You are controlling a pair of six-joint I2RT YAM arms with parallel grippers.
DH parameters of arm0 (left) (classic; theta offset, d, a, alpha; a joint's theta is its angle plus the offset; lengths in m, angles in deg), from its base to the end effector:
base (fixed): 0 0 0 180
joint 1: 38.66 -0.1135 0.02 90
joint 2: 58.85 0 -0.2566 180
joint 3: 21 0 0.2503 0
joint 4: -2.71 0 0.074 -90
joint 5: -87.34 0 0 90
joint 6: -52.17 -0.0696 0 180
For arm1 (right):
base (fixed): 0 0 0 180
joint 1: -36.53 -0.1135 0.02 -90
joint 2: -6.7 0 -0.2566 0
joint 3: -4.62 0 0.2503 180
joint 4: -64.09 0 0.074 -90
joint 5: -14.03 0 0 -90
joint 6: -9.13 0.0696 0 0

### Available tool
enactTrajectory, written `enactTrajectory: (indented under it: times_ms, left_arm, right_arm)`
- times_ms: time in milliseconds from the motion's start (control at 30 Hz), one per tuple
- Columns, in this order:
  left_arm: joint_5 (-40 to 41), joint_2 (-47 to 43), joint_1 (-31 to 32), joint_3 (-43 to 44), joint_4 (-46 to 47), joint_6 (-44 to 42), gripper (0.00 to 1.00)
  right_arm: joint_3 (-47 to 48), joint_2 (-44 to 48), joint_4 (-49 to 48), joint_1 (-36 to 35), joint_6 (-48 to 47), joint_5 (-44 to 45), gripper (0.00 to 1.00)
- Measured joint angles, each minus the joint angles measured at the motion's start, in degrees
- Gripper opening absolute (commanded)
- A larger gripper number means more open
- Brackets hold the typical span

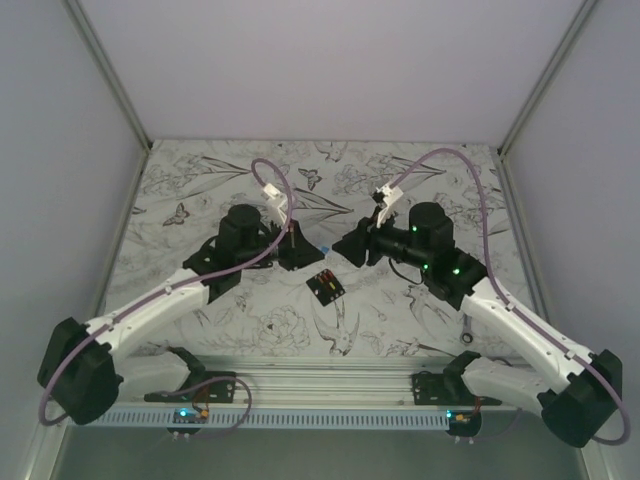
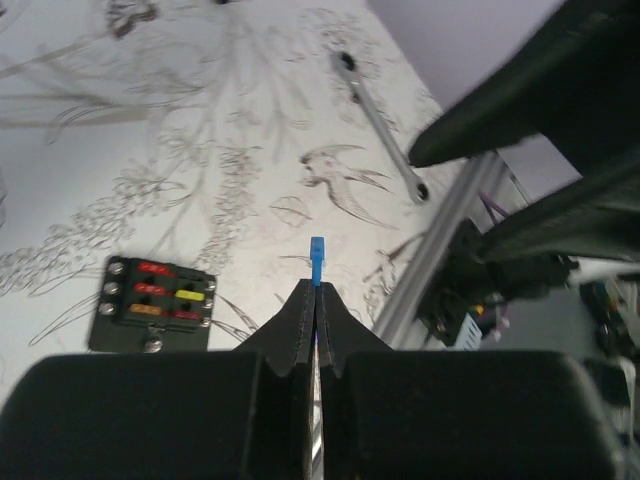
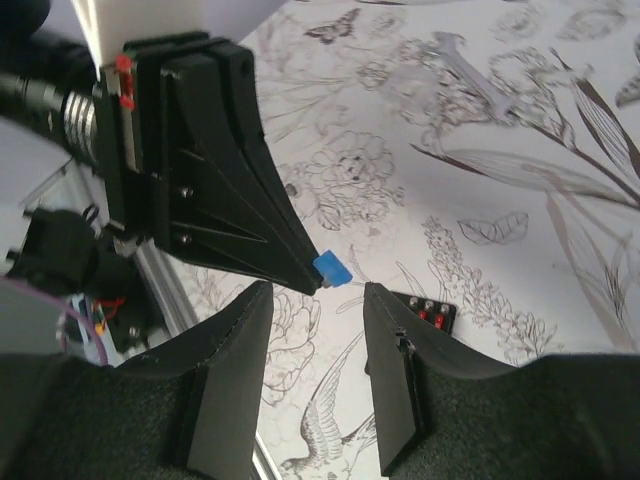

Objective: Snap on the fuse box
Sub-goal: Pick up the fuse from the center of the board.

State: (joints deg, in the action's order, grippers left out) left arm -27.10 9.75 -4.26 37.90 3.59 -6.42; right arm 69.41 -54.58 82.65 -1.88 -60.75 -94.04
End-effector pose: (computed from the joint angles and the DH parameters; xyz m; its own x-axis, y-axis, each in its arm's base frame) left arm 0.2386 -0.1982 0.2892 -0.5518 -0.1972 -0.8103 0.6609 0.4891 -0.5691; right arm 0.2075 0.1920 0.3175 -0.4750 0.0408 -0.8791 -0.7050 0.5802 0.4078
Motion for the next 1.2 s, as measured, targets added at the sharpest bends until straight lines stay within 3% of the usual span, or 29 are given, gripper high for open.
enactTrajectory:
  times_ms: [200, 467, 733, 967, 1100, 1200]
  left_arm:
    - [-10.2, -4.8, 0.0, 0.0, -1.6, -5.3, 0.0]
    - [-16.3, -8.9, 0.7, 0.0, -3.9, -8.6, 0.0]
    - [-17.7, -9.4, 2.0, 0.0, -4.4, -9.7, 0.0]
    - [-18.2, -9.4, 2.8, 0.0, -4.5, -10.3, 0.0]
    - [-18.4, -9.4, 3.1, 0.1, -4.6, -10.4, 0.0]
    - [-18.3, -9.4, 3.1, 0.1, -4.7, -10.5, 0.04]
  right_arm:
    - [0.0, 1.6, 0.7, 0.1, -8.2, -10.5, 0.45]
    - [0.0, 1.8, 1.5, 0.5, -12.3, -21.4, 0.42]
    - [0.0, 0.0, 1.3, 0.6, -13.1, -29.0, 0.26]
    - [0.0, -0.7, 1.0, 0.7, -13.5, -30.7, 0.15]
    - [0.0, -1.0, 0.8, 0.7, -13.5, -31.5, 0.02]
    - [0.0, -1.0, 0.8, 0.8, -13.5, -31.8, 0.0]
